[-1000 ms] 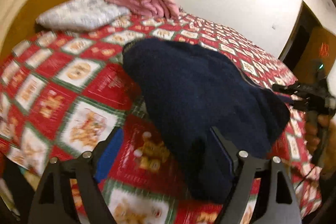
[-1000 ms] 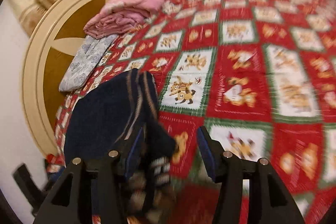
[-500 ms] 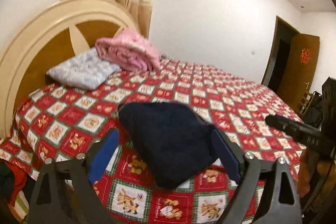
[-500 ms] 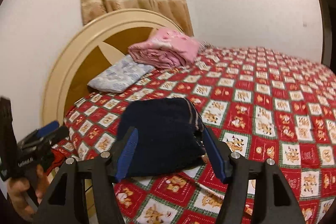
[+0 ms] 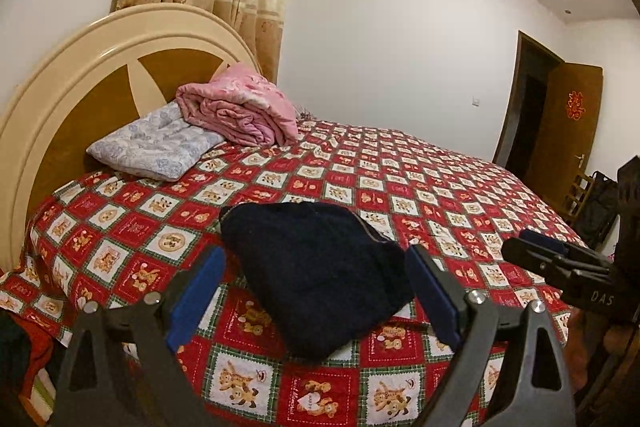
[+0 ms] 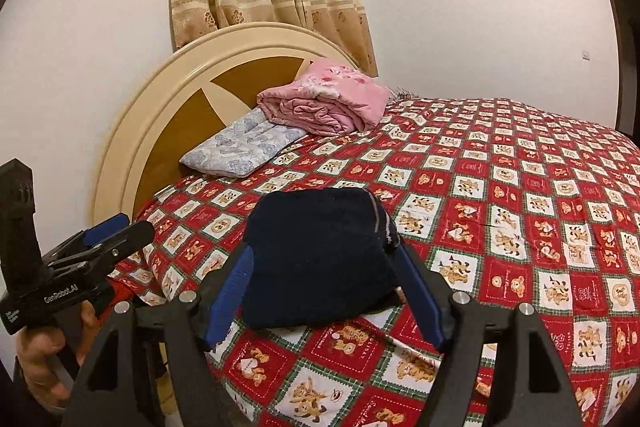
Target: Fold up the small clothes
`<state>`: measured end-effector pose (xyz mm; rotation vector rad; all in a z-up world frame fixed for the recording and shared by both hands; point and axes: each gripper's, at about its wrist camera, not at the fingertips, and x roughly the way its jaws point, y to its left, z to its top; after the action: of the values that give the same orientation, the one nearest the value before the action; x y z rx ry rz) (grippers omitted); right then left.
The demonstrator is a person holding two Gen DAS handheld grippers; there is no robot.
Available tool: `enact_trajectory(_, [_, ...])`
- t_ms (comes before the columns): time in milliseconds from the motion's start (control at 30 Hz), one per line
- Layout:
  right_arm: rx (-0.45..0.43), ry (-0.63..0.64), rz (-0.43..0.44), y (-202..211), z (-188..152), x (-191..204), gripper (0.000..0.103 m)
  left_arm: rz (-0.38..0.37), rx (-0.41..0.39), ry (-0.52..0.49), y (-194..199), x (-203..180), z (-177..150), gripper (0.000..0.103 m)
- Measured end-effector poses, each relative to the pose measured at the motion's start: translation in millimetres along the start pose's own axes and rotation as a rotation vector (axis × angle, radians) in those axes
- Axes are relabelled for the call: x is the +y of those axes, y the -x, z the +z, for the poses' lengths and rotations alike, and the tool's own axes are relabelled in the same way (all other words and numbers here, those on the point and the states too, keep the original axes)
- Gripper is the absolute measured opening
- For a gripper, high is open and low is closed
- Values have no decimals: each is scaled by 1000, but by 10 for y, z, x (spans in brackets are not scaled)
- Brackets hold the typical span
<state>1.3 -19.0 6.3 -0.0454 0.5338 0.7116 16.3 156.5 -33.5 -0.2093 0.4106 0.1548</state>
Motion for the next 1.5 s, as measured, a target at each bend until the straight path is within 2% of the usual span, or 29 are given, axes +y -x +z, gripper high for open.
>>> enact_trajectory(367, [-9, 1, 9, 51, -61, 47, 74, -2, 6, 4, -1, 19, -7, 94])
enact_trajectory(733, [-11, -4, 14, 65, -72, 37, 74, -1, 10, -7, -2, -2, -7, 102])
enact_trajectory(1000, [-30, -5, 14, 107, -74, 46, 74, 6, -7, -58, 10, -56, 33, 103])
enact_trajectory(1500, [-22, 13, 30, 106, -106, 118, 74, 25, 8, -14, -18, 6, 72, 103])
